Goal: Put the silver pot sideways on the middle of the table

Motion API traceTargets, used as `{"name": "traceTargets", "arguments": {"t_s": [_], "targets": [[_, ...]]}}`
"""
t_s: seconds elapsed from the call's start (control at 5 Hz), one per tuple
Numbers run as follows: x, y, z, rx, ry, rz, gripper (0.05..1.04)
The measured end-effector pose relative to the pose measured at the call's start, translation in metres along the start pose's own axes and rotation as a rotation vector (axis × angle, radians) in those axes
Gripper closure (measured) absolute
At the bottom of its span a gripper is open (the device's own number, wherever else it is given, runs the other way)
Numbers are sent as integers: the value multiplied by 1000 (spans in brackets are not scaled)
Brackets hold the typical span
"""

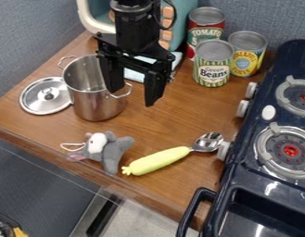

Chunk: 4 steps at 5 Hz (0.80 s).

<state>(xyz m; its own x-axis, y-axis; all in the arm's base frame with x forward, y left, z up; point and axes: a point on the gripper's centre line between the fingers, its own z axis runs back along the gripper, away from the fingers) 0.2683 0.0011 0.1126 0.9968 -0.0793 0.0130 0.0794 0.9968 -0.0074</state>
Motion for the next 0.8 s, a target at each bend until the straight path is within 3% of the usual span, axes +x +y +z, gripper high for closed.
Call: {"name": "traceTargets", "arguments": {"t_s": [0.4, 0.8], "targets": [[6, 4, -9, -23, 48, 52, 85], [41, 30, 1, -64, -13, 163, 85]]}}
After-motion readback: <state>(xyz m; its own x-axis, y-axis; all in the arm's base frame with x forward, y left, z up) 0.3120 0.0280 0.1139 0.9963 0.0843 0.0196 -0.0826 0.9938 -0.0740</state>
